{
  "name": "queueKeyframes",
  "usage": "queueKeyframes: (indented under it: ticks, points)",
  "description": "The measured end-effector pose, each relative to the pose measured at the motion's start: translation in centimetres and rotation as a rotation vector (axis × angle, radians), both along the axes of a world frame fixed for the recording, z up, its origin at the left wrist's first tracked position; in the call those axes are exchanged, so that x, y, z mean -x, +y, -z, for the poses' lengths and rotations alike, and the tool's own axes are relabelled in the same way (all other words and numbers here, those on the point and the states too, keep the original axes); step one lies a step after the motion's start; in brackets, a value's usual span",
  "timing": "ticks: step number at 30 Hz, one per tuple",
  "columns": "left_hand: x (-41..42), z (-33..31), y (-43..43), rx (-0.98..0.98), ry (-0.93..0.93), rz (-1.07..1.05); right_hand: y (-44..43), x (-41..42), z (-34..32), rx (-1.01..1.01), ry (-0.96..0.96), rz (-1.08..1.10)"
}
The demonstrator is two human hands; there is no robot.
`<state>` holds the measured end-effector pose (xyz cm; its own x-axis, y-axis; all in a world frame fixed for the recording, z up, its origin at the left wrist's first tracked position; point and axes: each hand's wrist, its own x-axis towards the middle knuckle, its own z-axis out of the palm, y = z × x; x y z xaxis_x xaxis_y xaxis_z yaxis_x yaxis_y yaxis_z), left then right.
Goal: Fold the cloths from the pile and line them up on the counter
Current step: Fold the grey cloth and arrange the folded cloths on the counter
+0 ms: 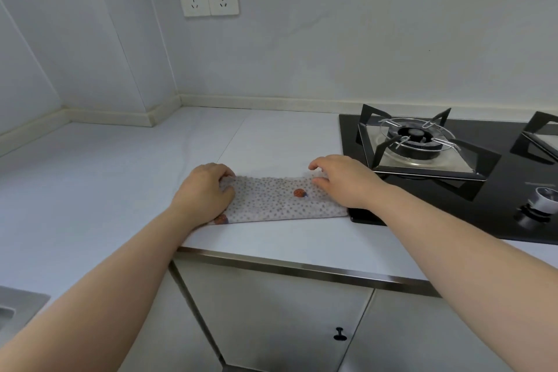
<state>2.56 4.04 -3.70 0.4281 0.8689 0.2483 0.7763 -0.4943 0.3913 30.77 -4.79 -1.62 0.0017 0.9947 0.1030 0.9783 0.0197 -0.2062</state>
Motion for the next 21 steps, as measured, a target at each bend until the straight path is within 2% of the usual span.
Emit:
queueKeyframes:
  ticks: [5, 9, 13, 15, 17, 19, 21]
  points:
    - [-0.3, 0.8, 1.6, 0.009, -0.011, 0.029, 2.1, -0.5, 1.0, 0.073, -0.035, 0.037]
    - [-0.3, 0.9, 2.0, -0.035, -0.015, 0.041, 3.1, -1.0, 0.2, 0.103, 0.087, -0.01]
    - [-0.4, 0.1, 2.3, 0.045, 0.011, 0.052, 3.6, -1.2, -1.2, 0.111, 0.371, -0.024]
    - [-0.4, -0.3, 2.5, 0.085, -0.035, 0.037, 3.7, -1.3, -1.3, 0.203, 0.428, -0.023]
    - [-0.3, -0.4, 2.5, 0.101, -0.115, 0.029, 3.8, -1.4, -0.7, 0.271, 0.364, -0.022]
    - [0.0, -0.3, 2.6, 0.115, -0.212, 0.019, 3.8, -1.2, -0.1, 0.256, 0.317, -0.028]
    - [0.3, 0.1, 2.8, 0.153, -0.323, -0.006, 3.8, -1.4, 0.5, 0.21, 0.373, 0.002]
